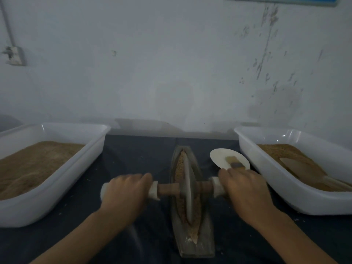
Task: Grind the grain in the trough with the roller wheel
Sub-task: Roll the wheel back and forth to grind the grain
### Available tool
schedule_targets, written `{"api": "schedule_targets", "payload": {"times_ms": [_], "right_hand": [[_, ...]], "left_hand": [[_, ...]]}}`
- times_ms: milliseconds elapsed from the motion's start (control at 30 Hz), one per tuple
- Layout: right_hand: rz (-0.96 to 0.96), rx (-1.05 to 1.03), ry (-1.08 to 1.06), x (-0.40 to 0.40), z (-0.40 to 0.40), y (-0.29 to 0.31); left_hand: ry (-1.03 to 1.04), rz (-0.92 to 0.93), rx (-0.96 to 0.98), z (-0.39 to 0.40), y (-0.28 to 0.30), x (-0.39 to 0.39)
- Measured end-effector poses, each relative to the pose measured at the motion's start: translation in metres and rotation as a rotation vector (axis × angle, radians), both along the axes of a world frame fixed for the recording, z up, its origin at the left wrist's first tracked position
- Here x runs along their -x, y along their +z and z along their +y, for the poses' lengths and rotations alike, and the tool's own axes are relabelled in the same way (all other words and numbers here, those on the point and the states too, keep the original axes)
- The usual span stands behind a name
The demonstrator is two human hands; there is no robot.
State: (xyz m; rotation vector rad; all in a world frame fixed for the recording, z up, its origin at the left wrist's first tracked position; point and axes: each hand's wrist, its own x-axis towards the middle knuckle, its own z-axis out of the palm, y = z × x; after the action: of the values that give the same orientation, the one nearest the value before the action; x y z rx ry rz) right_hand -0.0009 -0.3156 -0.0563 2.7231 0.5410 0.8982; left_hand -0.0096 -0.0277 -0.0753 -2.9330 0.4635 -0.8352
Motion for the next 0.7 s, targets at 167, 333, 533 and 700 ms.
{"api": "schedule_targets", "payload": {"times_ms": [167,333,533,700], "right_hand": [[-0.081,-0.019,0.057,0.015,-0.005,-0.003],[0.083,0.011,-0.072,-0.052,0.003,-0.007],[0.045,0.013,-0.164,-0.109,0.021,0.008],[0.061,0.051,-0.134,-0.084,0.021,0.011]], "left_hand": [[0.015,0.065,-0.076,0.001,0.003,0.017],[0.169,0.094,-0.054,-0.008,0.009,-0.044],[0.233,0.177,0.031,-0.012,0.019,-0.115],[0.191,0.139,0.043,-0.008,0.005,-0.091]]}}
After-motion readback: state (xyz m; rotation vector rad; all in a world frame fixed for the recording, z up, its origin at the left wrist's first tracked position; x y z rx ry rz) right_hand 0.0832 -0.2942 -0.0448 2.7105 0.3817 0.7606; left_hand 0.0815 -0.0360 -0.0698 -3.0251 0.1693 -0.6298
